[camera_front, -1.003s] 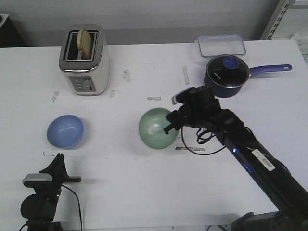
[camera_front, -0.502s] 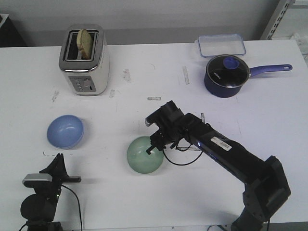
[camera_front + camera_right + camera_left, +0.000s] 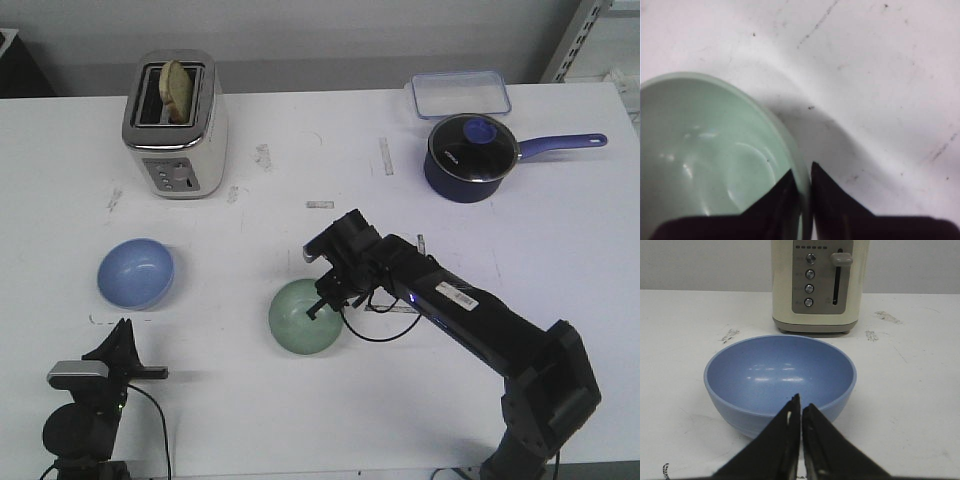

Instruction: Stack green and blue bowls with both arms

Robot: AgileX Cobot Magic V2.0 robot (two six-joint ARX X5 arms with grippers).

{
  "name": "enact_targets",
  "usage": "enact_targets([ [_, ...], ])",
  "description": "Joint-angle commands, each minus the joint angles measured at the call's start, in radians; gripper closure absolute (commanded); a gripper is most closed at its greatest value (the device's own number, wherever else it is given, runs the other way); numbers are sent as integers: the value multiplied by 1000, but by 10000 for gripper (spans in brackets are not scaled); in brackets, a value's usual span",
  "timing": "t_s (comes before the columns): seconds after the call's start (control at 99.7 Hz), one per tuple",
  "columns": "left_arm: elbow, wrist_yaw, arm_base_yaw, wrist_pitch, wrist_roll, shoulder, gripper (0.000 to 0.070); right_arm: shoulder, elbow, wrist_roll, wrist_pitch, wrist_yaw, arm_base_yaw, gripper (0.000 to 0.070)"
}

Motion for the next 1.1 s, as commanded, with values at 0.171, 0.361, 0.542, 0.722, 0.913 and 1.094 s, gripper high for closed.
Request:
enact_targets([
  [0.171, -21, 4, 3, 11, -9, -2, 698, 23, 16, -10, 2, -41, 9, 213],
  [0.361, -21, 4, 3, 11, -9, -2, 698, -10, 47, -7, -11, -42, 1, 184],
  [0.542, -21, 3, 3, 13, -10, -2, 698, -102, 115, -8, -14, -38, -31, 249],
  [0.722, -21, 3, 3, 12, -9, -2, 698, -238, 145, -7, 8, -28, -98, 640],
  [0.913, -21, 3, 3, 12, -9, -2, 698, -369, 144, -6, -47, 144, -183, 700],
  [1.094, -21, 3, 3, 12, -10, -2, 698, -460, 66, -6, -76, 259, -267, 700],
])
